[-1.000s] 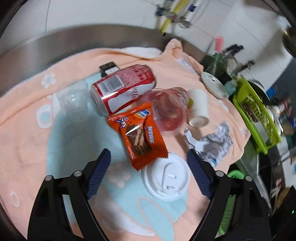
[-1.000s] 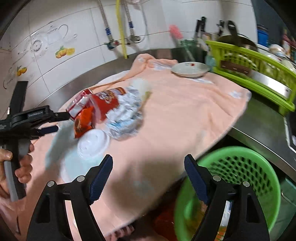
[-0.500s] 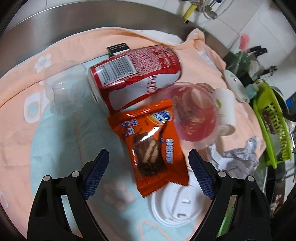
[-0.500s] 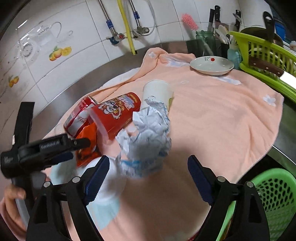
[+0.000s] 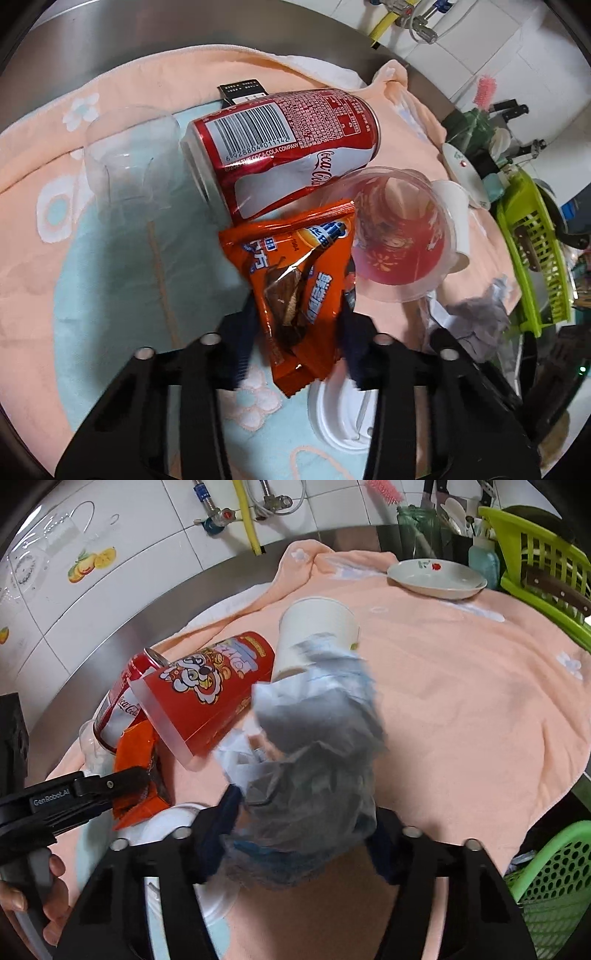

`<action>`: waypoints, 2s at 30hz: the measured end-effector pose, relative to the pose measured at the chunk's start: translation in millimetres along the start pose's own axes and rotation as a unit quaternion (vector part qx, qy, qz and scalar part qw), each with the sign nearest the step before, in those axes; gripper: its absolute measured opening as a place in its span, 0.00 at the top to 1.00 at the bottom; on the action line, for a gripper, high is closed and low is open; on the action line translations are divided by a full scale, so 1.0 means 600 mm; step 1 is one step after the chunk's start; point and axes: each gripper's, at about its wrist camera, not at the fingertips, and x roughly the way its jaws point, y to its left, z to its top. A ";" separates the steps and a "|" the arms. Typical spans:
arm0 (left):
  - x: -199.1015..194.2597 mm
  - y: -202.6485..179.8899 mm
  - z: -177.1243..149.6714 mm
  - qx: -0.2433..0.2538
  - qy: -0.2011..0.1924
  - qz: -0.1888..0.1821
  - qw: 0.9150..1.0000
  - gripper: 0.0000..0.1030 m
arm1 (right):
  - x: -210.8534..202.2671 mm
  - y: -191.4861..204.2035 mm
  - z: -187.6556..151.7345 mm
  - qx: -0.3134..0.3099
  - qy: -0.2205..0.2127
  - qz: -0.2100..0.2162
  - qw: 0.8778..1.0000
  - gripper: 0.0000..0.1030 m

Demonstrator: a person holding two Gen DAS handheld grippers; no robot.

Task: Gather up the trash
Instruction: 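Grasp the orange snack wrapper with the left tool while the right tool grasps crumpled foil, then move both items over the green basket and open both tools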

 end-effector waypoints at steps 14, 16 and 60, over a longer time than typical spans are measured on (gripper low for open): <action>-0.056 -0.003 -0.026 0.037 -0.022 -0.030 0.999 0.80 | -0.090 -0.010 -0.029 -0.003 -0.038 -0.006 0.999 0.61; -0.068 -0.004 -0.032 0.043 -0.027 -0.034 0.998 0.80 | -0.111 -0.015 -0.035 -0.001 -0.047 -0.007 0.999 0.61; -0.013 -0.407 -0.349 0.320 0.095 -0.146 0.931 0.76 | -0.352 -0.360 -0.265 0.137 -0.063 -0.179 0.972 0.38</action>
